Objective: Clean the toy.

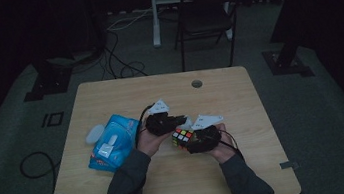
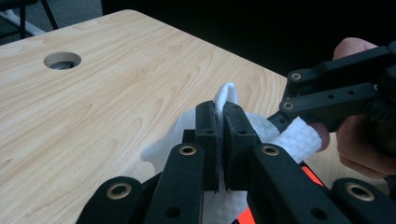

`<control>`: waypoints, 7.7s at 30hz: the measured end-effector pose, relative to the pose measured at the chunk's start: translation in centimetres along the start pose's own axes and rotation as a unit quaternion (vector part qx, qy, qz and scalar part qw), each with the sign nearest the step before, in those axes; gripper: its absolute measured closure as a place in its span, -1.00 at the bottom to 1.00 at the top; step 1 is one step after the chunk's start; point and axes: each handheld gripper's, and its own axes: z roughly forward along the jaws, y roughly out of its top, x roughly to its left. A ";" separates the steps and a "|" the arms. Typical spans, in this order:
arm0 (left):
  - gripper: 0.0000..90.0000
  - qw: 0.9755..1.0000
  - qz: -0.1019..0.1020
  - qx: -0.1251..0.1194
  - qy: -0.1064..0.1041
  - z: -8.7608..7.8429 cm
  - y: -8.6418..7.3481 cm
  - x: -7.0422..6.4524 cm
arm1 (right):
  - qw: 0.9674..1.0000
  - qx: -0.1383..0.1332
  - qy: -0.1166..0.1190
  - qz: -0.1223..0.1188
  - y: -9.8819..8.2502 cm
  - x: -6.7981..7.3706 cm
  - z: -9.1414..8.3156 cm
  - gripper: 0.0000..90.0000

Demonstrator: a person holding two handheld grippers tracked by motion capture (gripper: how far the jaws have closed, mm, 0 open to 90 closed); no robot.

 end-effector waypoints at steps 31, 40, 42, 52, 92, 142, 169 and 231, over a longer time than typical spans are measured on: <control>0.94 0.999 -0.013 0.009 -0.033 0.3 -0.1 0.7 | 1.000 -0.003 0.010 -0.022 0.1 0.4 -0.1 -0.24; 0.94 0.999 -0.028 0.020 -0.017 0.4 -0.7 1.9 | 0.999 -0.004 0.010 -0.031 0.2 0.6 -0.1 -0.24; 0.94 0.999 -0.031 0.026 -0.015 0.5 -0.9 2.1 | 0.999 -0.007 0.012 -0.031 0.3 0.6 -0.2 -0.24; 0.94 0.999 -0.032 0.020 -0.033 0.9 -0.4 1.7 | 0.999 -0.003 0.014 -0.038 0.2 0.8 -0.1 -0.24; 0.93 0.998 -0.024 0.017 -0.061 1.1 0.4 1.1 | 0.999 -0.001 0.008 -0.038 0.0 0.6 -0.1 -0.24; 0.93 0.998 -0.049 -0.007 0.035 -3.3 -3.4 2.1 | 1.000 -0.018 -0.021 -0.015 -0.1 -0.8 -1.2 -0.24; 0.90 0.994 -0.059 -0.031 0.091 -6.1 -4.5 2.1 | 0.999 -0.020 -0.044 0.011 -0.9 -2.0 -1.5 -0.24; 0.72 0.986 -0.057 0.027 0.153 -5.4 -6.9 2.3 | 0.992 0.010 -0.107 0.067 -5.8 -5.7 0.2 -0.24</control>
